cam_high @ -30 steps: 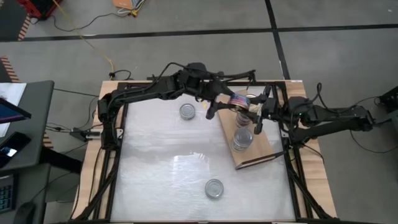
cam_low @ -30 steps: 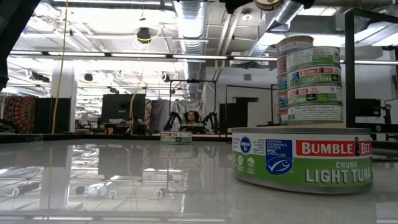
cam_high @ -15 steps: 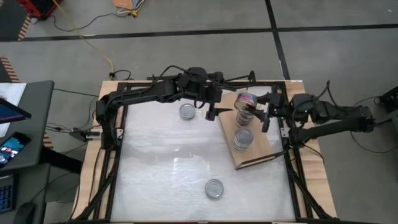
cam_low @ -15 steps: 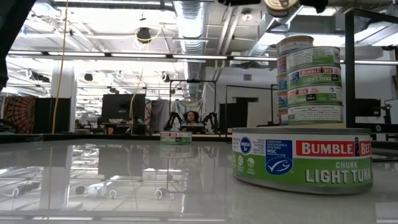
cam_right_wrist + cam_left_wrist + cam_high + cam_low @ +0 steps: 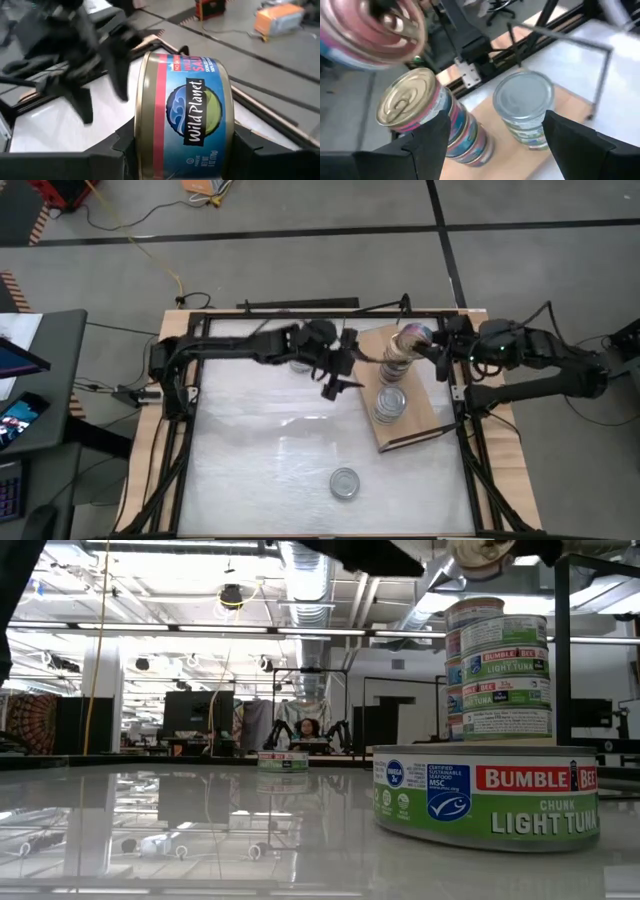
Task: Stack canned seafood by type on shelf
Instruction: Stack the blue tuna can on top of the other blue tuna can on the shelf
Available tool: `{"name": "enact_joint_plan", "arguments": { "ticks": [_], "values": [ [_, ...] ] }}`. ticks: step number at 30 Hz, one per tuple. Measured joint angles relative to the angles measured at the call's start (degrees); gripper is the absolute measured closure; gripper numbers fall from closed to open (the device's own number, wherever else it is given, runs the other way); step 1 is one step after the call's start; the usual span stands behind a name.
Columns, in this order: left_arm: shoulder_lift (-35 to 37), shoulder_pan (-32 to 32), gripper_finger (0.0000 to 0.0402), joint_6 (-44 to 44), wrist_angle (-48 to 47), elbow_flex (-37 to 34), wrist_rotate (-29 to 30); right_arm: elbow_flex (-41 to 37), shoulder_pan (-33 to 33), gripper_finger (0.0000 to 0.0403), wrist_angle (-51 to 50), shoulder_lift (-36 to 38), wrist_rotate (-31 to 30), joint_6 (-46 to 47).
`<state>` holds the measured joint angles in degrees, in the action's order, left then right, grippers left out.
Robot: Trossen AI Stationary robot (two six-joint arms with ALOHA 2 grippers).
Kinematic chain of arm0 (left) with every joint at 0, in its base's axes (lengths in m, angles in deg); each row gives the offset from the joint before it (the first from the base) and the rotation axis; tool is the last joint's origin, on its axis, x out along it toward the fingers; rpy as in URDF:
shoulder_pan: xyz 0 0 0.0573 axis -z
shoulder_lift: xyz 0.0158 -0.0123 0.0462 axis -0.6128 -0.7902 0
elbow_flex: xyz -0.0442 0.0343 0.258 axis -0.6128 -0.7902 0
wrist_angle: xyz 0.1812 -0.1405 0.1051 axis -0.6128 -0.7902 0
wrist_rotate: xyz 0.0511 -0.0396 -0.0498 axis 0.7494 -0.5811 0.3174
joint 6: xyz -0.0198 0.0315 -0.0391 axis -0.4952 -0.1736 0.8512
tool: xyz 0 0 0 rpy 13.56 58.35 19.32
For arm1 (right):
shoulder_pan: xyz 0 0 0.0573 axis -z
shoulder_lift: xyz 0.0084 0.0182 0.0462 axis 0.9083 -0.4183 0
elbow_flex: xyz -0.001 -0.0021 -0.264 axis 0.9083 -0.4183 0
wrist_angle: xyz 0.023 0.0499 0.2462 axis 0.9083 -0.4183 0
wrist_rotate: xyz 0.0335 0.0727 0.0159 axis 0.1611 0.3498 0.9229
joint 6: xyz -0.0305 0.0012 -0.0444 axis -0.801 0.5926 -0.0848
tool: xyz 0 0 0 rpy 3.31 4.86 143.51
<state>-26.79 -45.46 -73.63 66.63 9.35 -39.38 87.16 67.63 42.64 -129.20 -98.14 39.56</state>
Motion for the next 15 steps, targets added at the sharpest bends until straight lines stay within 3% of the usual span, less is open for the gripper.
{"name": "enact_joint_plan", "arguments": {
  "ticks": [5,15],
  "values": [
    [-0.09,4.13,0.0112,-2.85,16.36,-10.34,10.41,1.85,3.16,0.0190,-4.24,-0.07,3.23,4.18],
    [-0.09,11.70,0.0130,-10.43,55.70,-30.83,24.86,1.90,12.83,0.0189,-5.62,-3.67,18.40,8.18]
  ]
}}
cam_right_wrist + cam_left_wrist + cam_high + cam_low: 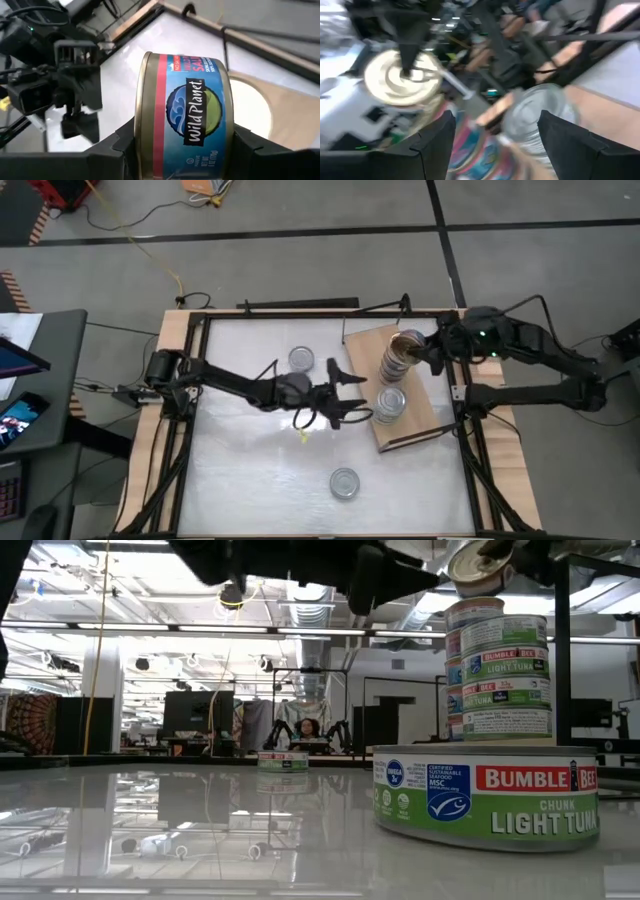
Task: Stack canned seafood by type on shelf
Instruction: Stack the blue tuna can on top of the other blue tuna can on the shelf
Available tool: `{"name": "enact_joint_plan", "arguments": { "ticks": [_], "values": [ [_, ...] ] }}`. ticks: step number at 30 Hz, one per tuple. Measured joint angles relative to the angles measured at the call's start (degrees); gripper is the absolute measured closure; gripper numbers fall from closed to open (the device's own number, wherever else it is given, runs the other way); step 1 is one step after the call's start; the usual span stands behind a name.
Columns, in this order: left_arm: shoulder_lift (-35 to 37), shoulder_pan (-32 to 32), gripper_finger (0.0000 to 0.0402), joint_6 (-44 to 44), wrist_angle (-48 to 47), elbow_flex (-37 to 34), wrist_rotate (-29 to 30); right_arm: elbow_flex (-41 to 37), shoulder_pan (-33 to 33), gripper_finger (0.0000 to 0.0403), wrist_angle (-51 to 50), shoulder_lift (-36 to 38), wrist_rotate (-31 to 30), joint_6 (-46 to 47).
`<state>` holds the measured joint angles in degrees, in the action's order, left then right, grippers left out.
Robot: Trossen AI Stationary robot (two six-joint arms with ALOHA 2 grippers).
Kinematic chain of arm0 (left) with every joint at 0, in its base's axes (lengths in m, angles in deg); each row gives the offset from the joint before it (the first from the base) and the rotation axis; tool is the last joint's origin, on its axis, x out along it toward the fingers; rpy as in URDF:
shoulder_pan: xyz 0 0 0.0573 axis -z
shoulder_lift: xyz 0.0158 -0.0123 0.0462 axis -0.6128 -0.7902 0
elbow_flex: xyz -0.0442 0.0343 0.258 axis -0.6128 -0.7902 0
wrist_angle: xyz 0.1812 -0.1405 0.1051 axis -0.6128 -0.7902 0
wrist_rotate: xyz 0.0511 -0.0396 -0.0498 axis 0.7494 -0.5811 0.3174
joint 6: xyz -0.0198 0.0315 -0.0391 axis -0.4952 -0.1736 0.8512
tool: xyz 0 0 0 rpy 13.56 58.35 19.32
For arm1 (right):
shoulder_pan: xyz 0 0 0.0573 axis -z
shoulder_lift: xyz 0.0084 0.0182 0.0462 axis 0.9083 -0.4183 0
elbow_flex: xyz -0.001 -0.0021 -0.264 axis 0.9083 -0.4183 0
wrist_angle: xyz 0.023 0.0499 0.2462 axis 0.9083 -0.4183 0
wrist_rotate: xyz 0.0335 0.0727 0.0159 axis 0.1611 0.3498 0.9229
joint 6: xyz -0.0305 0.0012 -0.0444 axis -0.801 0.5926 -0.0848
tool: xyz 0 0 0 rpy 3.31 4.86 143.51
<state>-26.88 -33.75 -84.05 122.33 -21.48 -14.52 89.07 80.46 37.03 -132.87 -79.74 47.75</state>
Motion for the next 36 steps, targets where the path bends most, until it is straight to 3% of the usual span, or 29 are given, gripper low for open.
{"name": "enact_joint_plan", "arguments": {
  "ticks": [7,18,29,36],
  "values": [
    [0.00,3.33,0.0140,-7.02,10.71,-6.26,9.35,0.01,9.30,0.0189,1.94,-2.79,15.71,-0.19],
    [0.00,4.58,0.0141,-9.16,17.25,-9.35,8.65,4.46,22.46,0.0189,-0.23,-9.14,31.23,-0.24],
    [0.00,5.36,0.0141,-8.60,15.74,-9.36,9.29,6.87,30.31,0.0187,-8.86,-12.87,38.18,-3.46],
    [0.00,5.31,0.0141,-8.72,15.04,-9.36,9.37,7.30,32.41,0.0174,-10.02,-13.22,39.11,-3.86]
  ]
}}
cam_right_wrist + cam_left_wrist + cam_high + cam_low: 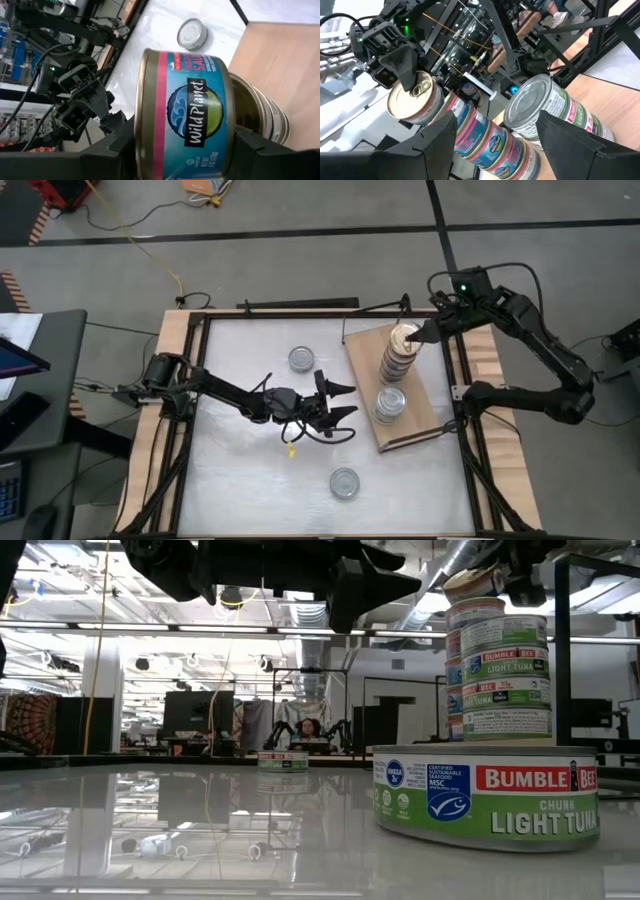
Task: Stack canned seafood by type on shelf
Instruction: Stack the blue tuna can on top of the other blue tuna can on the shelf
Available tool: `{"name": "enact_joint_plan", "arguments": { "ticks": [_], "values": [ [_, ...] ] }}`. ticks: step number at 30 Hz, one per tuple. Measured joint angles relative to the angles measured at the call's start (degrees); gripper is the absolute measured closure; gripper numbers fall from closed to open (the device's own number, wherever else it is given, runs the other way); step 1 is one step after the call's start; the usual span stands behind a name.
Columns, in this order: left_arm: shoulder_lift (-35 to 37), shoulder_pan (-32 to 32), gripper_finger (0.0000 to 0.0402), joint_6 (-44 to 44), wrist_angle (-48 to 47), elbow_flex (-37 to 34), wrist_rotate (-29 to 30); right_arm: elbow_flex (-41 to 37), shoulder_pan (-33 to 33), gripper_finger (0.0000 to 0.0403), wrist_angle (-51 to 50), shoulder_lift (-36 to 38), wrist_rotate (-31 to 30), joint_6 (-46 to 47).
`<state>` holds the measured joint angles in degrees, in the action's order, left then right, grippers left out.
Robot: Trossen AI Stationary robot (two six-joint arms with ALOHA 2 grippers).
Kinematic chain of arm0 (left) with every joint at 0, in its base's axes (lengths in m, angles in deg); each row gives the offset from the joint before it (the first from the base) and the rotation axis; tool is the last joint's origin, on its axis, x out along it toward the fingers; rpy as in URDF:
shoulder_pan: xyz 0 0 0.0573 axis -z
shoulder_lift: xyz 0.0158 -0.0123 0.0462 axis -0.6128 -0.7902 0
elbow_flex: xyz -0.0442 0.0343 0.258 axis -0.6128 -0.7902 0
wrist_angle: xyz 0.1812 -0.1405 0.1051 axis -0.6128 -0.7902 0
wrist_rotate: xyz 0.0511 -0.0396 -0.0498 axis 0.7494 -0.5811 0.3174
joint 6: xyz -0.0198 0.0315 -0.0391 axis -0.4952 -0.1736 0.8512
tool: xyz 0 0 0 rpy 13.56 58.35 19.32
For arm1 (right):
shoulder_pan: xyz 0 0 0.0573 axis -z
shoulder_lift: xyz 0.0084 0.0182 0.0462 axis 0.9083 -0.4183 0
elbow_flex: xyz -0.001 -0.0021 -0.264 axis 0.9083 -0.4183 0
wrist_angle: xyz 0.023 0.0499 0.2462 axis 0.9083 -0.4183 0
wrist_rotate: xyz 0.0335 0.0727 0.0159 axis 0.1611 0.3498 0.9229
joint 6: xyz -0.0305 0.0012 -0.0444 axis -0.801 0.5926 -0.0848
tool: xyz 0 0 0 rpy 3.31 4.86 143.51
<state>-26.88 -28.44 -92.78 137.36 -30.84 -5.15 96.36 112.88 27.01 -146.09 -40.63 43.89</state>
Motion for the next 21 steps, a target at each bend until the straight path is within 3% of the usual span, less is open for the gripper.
{"name": "enact_joint_plan", "arguments": {
  "ticks": [21],
  "values": [
    [0.00,-0.69,0.0141,0.20,-0.27,0.00,-0.41,1.35,0.93,0.0079,-5.47,-3.24,1.19,-1.63]
  ]
}}
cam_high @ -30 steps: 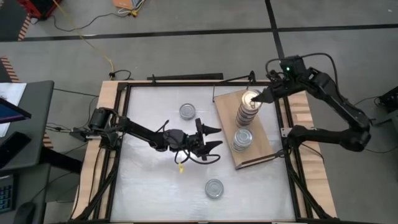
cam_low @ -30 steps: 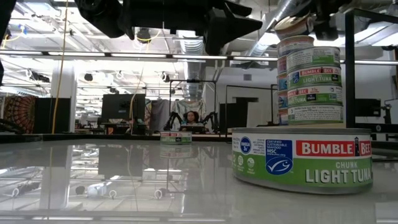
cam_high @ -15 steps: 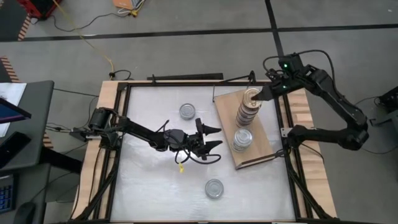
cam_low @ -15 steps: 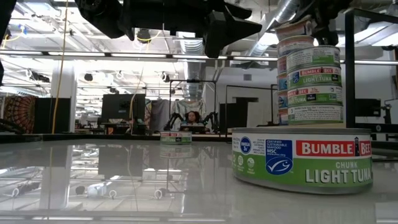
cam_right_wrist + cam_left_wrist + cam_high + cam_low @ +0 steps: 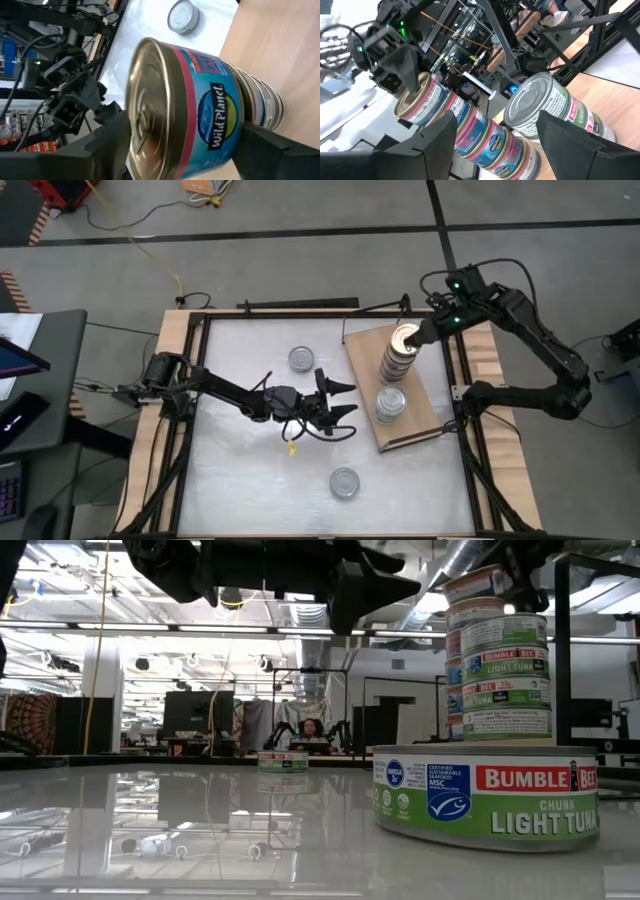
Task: Stack canned seafood by type on shelf
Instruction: Stack the blue tuna can on top of the other blue tuna can on the shelf, then stack the green tuna can on the green tuna can on the shelf
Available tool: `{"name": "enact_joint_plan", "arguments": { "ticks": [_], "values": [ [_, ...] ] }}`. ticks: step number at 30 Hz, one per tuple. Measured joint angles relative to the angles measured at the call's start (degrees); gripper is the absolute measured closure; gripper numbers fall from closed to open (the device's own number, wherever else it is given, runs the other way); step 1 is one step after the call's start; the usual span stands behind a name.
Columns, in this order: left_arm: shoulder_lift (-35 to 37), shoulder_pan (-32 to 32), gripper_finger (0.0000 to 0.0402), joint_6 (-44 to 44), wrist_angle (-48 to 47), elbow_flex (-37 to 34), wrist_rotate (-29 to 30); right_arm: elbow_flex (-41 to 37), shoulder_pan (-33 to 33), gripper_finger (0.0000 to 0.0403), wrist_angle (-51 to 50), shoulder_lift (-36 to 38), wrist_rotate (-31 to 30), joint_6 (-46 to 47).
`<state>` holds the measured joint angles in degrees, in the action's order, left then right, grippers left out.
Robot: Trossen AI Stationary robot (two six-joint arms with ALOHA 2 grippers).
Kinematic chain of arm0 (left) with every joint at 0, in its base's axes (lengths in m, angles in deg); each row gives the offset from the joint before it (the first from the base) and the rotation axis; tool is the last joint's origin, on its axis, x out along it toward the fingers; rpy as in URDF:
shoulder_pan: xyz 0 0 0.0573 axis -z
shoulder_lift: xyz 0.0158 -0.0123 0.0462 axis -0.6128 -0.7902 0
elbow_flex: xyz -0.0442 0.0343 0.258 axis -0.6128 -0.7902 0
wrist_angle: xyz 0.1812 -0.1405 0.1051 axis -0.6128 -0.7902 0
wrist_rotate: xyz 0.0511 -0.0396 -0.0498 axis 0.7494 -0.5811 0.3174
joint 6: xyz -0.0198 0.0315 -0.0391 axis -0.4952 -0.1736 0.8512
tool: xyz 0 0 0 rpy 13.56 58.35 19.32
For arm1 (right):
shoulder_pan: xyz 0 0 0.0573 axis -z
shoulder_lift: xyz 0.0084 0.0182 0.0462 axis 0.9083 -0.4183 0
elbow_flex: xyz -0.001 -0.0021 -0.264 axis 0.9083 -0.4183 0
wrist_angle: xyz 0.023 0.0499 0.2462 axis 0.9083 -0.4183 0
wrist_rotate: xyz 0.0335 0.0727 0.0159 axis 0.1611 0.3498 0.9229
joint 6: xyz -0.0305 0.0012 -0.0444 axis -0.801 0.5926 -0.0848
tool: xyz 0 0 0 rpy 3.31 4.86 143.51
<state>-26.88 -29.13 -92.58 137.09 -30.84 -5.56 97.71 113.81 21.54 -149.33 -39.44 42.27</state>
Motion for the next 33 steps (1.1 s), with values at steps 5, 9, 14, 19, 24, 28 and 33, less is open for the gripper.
{"name": "enact_joint_plan", "arguments": {
  "ticks": [5,9,14,19,24,28,33],
  "values": [
    [0.00,-1.15,0.0141,2.18,-0.02,0.00,-1.12,2.63,0.00,0.0055,-1.91,-0.10,-0.30,-0.90],
    [0.00,-1.28,0.0141,3.05,-0.05,0.00,-1.29,3.70,0.02,0.0051,-4.36,-0.19,-0.93,-0.99],
    [0.00,-1.26,0.0141,3.04,-0.06,0.00,-1.72,3.92,0.06,0.0051,-6.76,-0.33,-4.77,-1.05],
    [0.00,-1.26,0.0141,3.08,-0.44,0.02,-1.88,3.92,0.48,0.0051,-7.60,-0.52,-5.01,-1.49],
    [0.00,-1.26,0.0141,3.06,-0.48,0.02,-1.88,4.24,0.48,0.0051,-7.65,-1.25,-5.01,-1.79],
    [0.00,-1.26,0.0141,3.11,-0.77,0.02,-1.86,6.14,0.84,0.0052,-9.29,-2.08,-5.01,-2.16],
    [1.04,-1.28,0.0141,2.95,-0.02,-2.09,-5.40,12.25,2.29,0.0057,-17.08,-2.02,-6.26,-5.53]
  ]
}}
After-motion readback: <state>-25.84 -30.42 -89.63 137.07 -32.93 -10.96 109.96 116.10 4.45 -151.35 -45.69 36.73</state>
